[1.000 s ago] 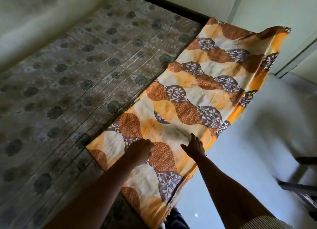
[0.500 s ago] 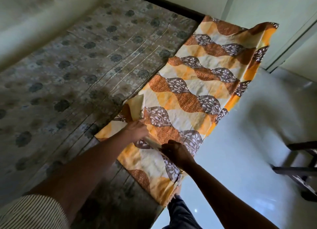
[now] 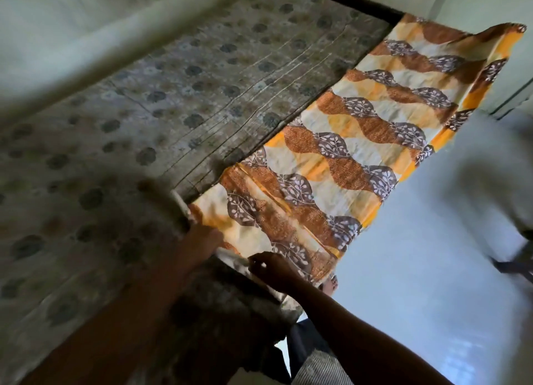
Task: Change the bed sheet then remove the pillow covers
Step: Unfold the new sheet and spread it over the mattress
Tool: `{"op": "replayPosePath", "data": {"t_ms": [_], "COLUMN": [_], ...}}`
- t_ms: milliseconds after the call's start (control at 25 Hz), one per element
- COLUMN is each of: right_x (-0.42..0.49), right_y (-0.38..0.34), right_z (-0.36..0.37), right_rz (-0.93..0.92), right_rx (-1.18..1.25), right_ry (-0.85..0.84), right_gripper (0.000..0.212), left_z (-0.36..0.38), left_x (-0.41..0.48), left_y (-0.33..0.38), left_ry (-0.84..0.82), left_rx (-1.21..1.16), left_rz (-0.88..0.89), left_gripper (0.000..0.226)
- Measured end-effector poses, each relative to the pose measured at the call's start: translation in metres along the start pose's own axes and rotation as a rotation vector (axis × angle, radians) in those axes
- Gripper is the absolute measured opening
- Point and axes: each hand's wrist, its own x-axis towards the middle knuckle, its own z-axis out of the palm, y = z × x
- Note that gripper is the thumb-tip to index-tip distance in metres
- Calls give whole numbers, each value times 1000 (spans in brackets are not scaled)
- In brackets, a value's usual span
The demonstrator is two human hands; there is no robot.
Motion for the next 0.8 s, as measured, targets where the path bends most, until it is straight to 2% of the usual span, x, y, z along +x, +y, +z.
{"op": "replayPosePath", "data": {"t_ms": [80, 120, 280, 400, 520, 640, 760, 800], "right_x": [-11, -13, 0, 24, 39, 43, 45, 45], "right_y": [-4, -1, 35, 73, 98, 104, 91, 81], "right_z": [12, 11, -25, -56, -57, -32, -19, -19], "right_rz": [5, 45, 228, 390, 584, 709, 645, 565], "right_rx": [60, 82, 80, 101, 28, -72, 71, 125], "right_ry": [-65, -39, 227, 323, 301, 242, 184, 143], "right_gripper": [36, 37, 34, 43, 61, 64, 47, 41], "left_z": [9, 14, 17, 14, 19, 25, 28, 32], "left_x": [-17, -14, 21, 67, 94, 101, 90, 87], "left_y": [3, 3, 13, 20, 30, 40, 40, 39], "left_ry": [-235, -182, -144, -54, -20, -10, -17, 53], "left_rx": [-70, -74, -156, -225, -240, -219, -200, -177], "left_rz": [-55, -77, -75, -95, -72, -27, -27, -2], "left_gripper": [23, 29, 32, 35, 36, 42, 53, 56]}}
